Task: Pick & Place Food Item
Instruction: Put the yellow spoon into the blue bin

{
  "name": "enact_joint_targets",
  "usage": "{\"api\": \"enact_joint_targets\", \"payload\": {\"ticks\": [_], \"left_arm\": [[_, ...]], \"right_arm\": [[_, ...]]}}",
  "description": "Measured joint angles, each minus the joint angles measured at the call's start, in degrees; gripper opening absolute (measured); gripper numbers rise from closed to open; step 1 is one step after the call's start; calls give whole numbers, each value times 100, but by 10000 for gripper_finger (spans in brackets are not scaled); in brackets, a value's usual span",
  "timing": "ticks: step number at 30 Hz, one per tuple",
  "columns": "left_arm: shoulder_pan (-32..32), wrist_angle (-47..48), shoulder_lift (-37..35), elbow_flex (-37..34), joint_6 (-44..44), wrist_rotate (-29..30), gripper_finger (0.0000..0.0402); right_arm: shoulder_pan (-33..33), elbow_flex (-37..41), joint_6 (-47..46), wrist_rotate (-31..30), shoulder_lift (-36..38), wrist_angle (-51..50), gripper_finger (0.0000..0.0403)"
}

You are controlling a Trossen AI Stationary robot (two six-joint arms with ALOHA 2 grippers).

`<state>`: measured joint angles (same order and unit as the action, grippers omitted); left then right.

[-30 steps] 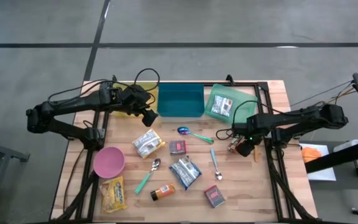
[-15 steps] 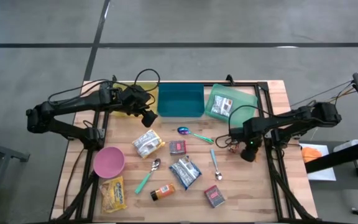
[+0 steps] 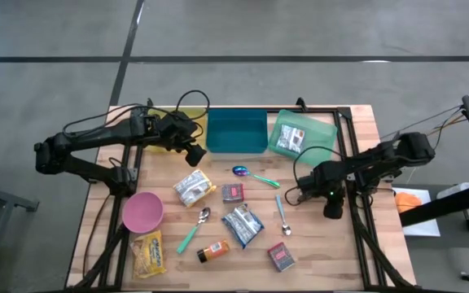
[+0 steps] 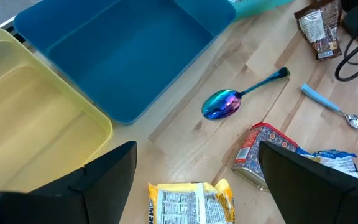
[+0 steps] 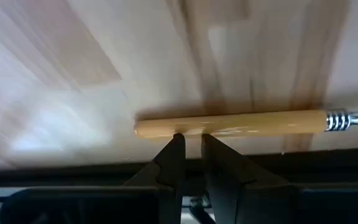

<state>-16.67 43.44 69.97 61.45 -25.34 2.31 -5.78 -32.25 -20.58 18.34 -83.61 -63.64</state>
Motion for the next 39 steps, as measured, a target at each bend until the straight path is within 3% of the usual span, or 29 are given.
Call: {"api": "enact_joint_targets", "payload": {"ticks": [9, 21, 30, 39], "left_arm": [[0, 15, 0, 0, 0, -2, 344], [1, 9, 0, 0, 0, -2, 344], [0, 9, 0, 0, -20, -1, 344], [1, 9, 0, 0, -20, -2, 344]], "right_arm": [[-301, -15, 112, 86, -585, -93, 54], [-339, -243, 114, 79, -296, 384, 54], [-339, -778, 131, -57, -291, 1719, 54], [-444, -1066, 621, -199, 45, 1751, 54]]}}
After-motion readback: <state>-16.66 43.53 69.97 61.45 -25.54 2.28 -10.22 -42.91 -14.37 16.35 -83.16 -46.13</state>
